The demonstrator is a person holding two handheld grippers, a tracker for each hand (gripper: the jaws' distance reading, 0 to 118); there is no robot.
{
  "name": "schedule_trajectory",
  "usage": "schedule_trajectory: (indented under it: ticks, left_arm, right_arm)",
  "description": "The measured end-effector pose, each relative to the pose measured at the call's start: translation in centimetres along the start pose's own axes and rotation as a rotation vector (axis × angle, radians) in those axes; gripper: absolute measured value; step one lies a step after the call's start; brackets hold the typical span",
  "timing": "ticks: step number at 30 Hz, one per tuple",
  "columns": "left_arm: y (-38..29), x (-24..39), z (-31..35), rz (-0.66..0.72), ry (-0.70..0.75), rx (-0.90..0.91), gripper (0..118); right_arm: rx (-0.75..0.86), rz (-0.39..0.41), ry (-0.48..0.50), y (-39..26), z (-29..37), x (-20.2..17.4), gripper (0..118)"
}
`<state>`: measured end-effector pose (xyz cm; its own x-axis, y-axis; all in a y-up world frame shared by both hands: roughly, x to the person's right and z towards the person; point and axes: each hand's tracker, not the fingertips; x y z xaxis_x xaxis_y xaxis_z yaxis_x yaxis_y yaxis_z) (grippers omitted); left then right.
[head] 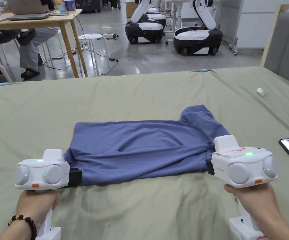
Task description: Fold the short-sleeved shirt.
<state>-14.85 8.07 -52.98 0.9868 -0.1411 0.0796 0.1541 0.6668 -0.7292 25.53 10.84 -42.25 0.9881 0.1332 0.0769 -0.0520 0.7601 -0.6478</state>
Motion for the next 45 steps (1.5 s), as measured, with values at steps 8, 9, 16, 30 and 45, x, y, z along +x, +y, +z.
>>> schedule_trajectory:
  ticks: [8,9,16,30,45]
  left_arm:
    - [-0.8,1.1,-0.8,0.037,-0.028,-0.018,12]
    - [-0.8,1.5,-0.5,-0.005,0.011,0.004,6]
    - [-0.6,1.5,0.9,0.016,0.004,0.02,6]
    - [0.2,0.9,1.6,0.035,-0.016,0.061,6]
    - [-1.6,1.2,3.8,-0.037,0.002,0.084,6]
  right_arm:
    - [-0.034,0.001,0.001,-0.3,-1.4,0.2,0]
    - [-0.037,0.0,0.002,-0.3,-1.5,0.2,0]
    - [-0.041,-0.046,0.012,0.3,-2.6,2.3,0]
    - [-0.199,-0.109,-0.024,0.6,-7.9,7.1,93]
    - [-0.167,-0.058,-0.015,-0.2,-5.2,4.7,18]
